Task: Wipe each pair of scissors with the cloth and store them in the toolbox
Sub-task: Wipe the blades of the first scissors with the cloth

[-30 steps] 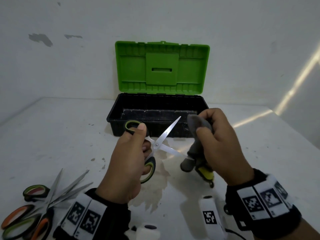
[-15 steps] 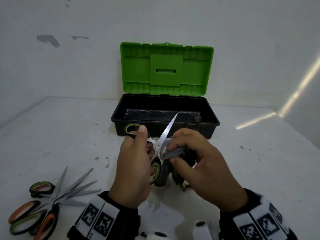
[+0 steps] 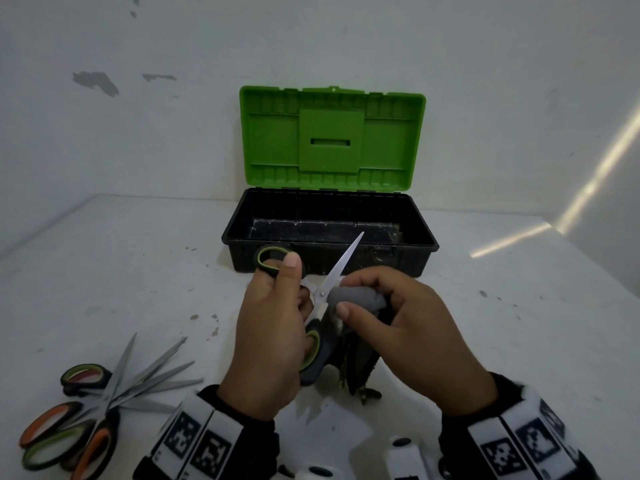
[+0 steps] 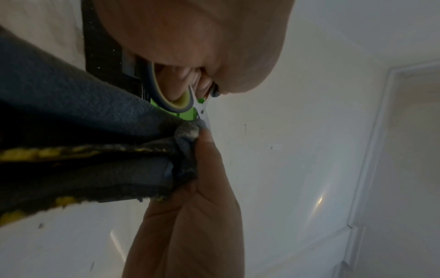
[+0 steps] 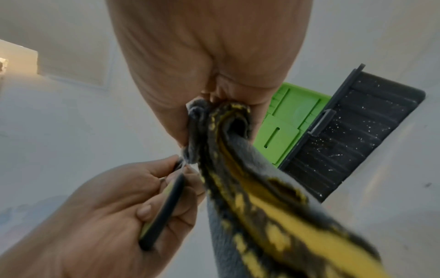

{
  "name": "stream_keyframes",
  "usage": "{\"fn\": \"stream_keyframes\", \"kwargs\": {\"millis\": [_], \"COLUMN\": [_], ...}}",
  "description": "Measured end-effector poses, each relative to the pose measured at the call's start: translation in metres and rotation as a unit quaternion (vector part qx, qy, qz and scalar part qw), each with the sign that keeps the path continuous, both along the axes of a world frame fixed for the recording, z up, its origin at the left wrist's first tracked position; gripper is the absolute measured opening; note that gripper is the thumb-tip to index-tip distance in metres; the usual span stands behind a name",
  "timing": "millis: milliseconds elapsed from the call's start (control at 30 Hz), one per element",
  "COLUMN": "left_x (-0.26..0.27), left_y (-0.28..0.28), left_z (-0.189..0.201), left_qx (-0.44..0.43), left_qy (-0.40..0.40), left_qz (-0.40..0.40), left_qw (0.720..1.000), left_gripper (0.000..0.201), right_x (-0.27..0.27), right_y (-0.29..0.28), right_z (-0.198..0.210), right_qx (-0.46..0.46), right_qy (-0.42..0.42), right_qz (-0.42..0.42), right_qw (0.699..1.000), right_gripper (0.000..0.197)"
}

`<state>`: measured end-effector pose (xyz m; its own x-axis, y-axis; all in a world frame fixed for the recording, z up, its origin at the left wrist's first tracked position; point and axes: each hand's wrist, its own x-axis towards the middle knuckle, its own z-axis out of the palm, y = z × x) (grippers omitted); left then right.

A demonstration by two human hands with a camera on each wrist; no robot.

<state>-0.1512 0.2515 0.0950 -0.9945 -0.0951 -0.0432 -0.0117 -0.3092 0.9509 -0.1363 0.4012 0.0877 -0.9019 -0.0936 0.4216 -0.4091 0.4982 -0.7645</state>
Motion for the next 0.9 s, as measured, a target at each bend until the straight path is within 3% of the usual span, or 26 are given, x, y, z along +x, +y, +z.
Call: {"fn": "stream_keyframes", "kwargs": {"millis": [233,667,800,900], "left_x": [0.002,0.003,-0.007,-0.01], "left_y": [0.0,-0.011,-0.032,-0.043], "left_z": [-0.002,-0.001,0.006,0.011], "left_qx": [-0.003,0.032,-0.038,-0.12], "left_qy": [0.019,-0.029,-0.027,-0.036], "left_qz": [0.006,0.012,-0.004,-0.089], "left_qw": [1.0,0.999,0.999,0.988], "left_gripper": [0.046,0.032,0.032,0.028], "right_x": [0.0,0.014,0.015,0.006], "right_y": [0.008,0.029,0.053,0.07], "right_z": [0.012,0.015,0.012,0.013], "right_qx": [0.036,0.059,0.095,0.084], "right_qy": [-0.011,-0.035,-0.061,-0.05], "right_qz": [0.022,0.016,-0.018,-0.074], "right_qw": [0.999,0.998,0.993,0.992], "right_gripper": [0.013,0.014,0.014,0.012]}}
